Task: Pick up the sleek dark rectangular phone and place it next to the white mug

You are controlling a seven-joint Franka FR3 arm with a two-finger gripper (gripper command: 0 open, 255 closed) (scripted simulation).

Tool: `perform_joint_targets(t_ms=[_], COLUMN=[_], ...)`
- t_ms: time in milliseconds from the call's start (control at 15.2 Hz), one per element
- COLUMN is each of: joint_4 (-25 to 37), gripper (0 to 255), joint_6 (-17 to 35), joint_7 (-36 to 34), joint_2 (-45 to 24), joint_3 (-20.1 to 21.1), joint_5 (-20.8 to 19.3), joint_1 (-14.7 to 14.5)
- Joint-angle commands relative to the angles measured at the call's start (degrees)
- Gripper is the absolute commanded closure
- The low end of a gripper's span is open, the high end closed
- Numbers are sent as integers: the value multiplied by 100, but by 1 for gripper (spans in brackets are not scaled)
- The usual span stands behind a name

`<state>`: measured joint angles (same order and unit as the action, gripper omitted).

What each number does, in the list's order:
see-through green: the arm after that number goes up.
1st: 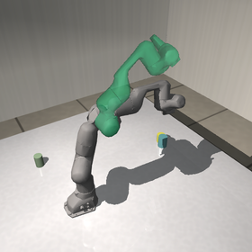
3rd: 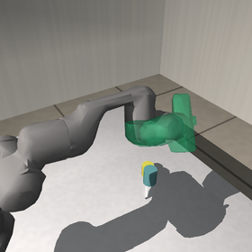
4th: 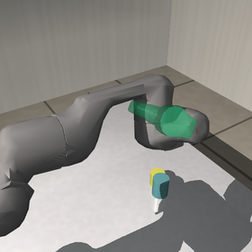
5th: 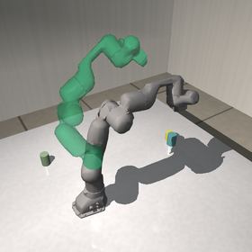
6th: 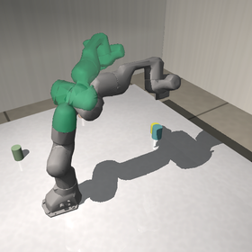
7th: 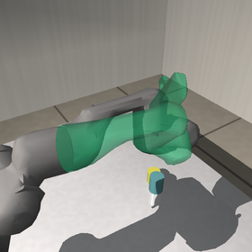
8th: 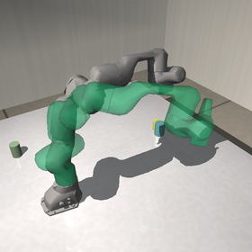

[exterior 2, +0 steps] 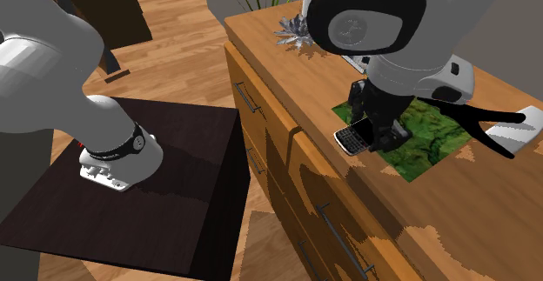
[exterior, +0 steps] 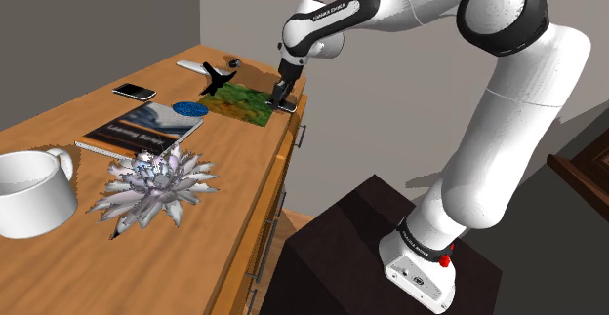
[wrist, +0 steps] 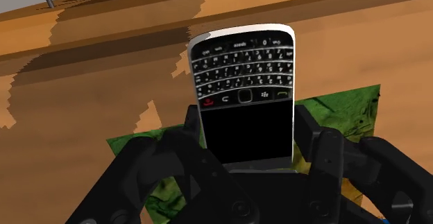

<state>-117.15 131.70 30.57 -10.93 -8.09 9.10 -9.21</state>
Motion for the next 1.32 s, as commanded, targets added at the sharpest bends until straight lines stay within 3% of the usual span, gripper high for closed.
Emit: perform_joint_targets(t_ms=[0, 1254], joint_4=[38, 854], gripper=[255, 255], joint_6=[-126, -1470], joint_7=[-13, -242], joint_2=[87, 634], joint_3=[-13, -48], joint_5=[-29, -239], joint_1=[4, -7])
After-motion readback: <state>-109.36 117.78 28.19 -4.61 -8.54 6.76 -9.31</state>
